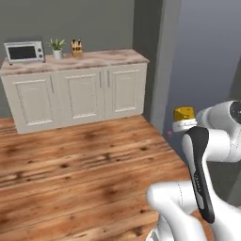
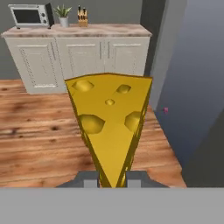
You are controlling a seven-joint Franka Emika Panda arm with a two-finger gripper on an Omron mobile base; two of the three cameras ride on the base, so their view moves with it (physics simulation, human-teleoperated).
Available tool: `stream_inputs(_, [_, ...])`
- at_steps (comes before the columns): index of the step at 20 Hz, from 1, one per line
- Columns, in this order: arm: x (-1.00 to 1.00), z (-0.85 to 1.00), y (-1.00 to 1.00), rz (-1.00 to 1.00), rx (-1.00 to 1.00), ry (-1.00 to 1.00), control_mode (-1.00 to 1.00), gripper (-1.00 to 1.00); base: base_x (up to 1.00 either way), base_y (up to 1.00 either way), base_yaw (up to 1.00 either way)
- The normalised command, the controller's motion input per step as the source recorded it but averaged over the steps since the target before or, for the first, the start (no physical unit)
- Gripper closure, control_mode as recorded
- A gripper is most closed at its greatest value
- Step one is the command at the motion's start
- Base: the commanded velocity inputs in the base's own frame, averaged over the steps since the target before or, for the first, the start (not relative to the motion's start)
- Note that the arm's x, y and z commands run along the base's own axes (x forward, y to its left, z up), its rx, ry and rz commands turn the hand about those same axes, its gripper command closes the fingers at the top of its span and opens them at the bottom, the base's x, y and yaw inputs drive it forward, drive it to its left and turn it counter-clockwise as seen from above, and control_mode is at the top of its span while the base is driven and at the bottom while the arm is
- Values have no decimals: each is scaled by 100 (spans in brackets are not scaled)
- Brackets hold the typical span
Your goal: Take the cheese, chicken drumstick, and lemon from the fridge and place them on the plate on the dining counter to create an appetizer plate.
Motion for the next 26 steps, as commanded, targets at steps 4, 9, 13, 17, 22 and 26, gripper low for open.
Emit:
stream_inputs(4, [0, 0, 0, 0, 0, 0, 100, 100, 66, 0, 56])
stream_inputs(9, [0, 0, 0, 0, 0, 0, 100, 100, 84, -17, 52])
stream_inputs(13, [0, 0, 0, 0, 0, 0, 100, 100, 99, -21, 47])
stream_inputs(17, [0, 0, 0, 0, 0, 0, 100, 100, 100, -31, 44])
stream_inputs(22, [0, 0, 0, 0, 0, 0, 100, 100, 100, -34, 42])
stream_inputs(26, [0, 0, 0, 0, 0, 0, 100, 100, 100, -51, 43])
